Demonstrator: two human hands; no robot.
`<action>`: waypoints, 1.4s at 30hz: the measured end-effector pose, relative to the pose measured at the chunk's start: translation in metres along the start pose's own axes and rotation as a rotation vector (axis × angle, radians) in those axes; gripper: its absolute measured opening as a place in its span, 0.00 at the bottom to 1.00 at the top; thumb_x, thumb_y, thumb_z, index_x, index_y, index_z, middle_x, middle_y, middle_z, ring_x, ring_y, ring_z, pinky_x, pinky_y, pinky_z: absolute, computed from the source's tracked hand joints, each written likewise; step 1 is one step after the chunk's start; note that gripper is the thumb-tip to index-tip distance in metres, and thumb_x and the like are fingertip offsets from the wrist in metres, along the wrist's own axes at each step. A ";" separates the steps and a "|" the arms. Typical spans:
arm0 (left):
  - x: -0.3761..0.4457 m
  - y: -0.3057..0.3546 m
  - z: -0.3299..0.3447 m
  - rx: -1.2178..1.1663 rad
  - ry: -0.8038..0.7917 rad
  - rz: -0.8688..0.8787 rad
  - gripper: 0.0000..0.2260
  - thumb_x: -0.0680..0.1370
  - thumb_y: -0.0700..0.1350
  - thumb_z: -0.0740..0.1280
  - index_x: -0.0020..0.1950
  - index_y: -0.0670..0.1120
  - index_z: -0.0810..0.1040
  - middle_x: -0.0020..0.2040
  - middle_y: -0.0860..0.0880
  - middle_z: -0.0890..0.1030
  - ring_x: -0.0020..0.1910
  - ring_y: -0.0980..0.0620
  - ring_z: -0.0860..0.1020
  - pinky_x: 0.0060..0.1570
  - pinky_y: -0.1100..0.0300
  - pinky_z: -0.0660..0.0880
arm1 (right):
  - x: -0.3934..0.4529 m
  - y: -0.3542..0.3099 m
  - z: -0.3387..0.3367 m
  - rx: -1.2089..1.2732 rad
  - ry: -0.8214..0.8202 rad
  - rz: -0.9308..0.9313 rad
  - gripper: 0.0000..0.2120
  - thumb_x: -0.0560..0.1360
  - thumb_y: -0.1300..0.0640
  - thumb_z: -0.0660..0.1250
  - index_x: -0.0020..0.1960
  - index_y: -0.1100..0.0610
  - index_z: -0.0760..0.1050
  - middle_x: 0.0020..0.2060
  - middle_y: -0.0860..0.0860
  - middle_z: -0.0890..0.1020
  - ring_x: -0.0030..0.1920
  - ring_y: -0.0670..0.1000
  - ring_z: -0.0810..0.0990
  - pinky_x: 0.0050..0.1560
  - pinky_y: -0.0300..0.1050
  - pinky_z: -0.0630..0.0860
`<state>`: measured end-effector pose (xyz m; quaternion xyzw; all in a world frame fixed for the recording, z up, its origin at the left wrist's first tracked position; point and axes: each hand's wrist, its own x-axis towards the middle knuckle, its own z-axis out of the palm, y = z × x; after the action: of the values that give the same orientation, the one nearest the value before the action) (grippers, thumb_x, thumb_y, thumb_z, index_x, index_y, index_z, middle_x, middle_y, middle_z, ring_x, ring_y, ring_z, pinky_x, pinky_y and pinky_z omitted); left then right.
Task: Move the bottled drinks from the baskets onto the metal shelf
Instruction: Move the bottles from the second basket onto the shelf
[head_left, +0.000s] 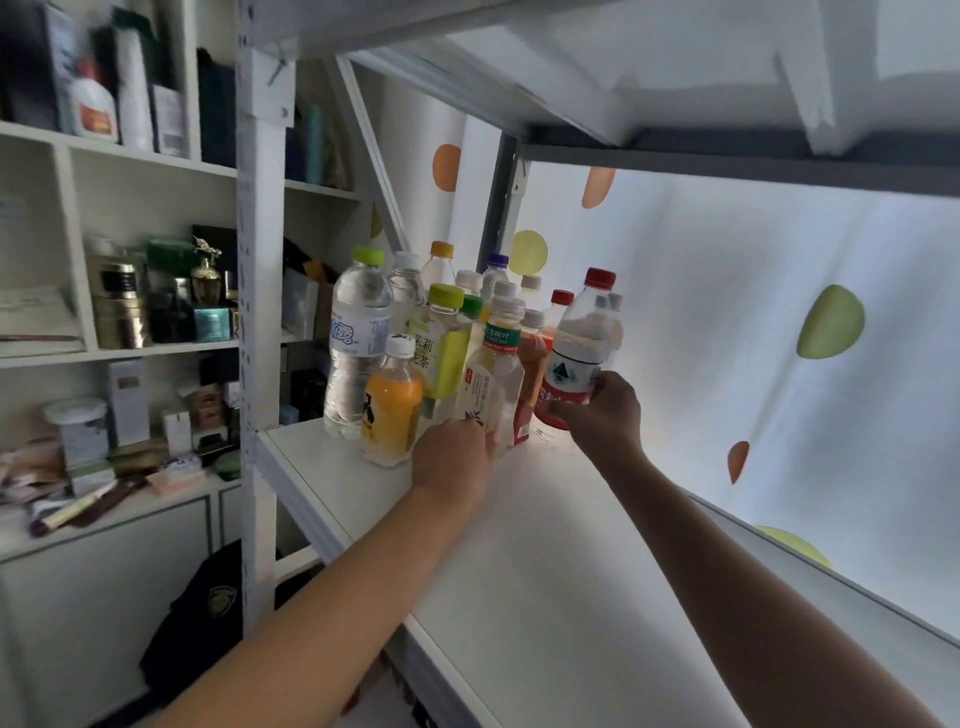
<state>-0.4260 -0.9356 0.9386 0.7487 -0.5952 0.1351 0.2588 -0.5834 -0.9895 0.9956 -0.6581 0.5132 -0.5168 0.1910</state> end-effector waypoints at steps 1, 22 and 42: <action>0.001 -0.001 0.001 -0.003 0.003 0.002 0.20 0.82 0.57 0.57 0.48 0.44 0.82 0.43 0.46 0.84 0.42 0.47 0.83 0.34 0.58 0.71 | 0.000 0.001 0.003 0.003 -0.011 -0.002 0.28 0.60 0.57 0.84 0.58 0.57 0.80 0.51 0.50 0.85 0.45 0.47 0.81 0.38 0.30 0.71; -0.019 -0.015 -0.025 -0.270 -0.093 -0.006 0.15 0.80 0.52 0.65 0.57 0.42 0.79 0.54 0.43 0.82 0.52 0.43 0.80 0.43 0.56 0.73 | -0.051 -0.005 0.004 -0.221 -0.054 0.204 0.37 0.69 0.51 0.78 0.68 0.61 0.62 0.61 0.58 0.75 0.55 0.57 0.76 0.48 0.51 0.74; -0.269 -0.295 -0.238 0.077 0.076 0.014 0.24 0.81 0.48 0.60 0.75 0.42 0.64 0.76 0.44 0.64 0.77 0.45 0.57 0.76 0.50 0.51 | -0.330 -0.238 0.151 -0.497 -0.590 -0.937 0.29 0.83 0.42 0.51 0.81 0.50 0.52 0.81 0.52 0.49 0.80 0.51 0.41 0.75 0.47 0.32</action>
<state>-0.1857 -0.5372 0.9318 0.7483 -0.5844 0.1879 0.2513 -0.3169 -0.6489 0.9625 -0.9544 0.1997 -0.2063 -0.0818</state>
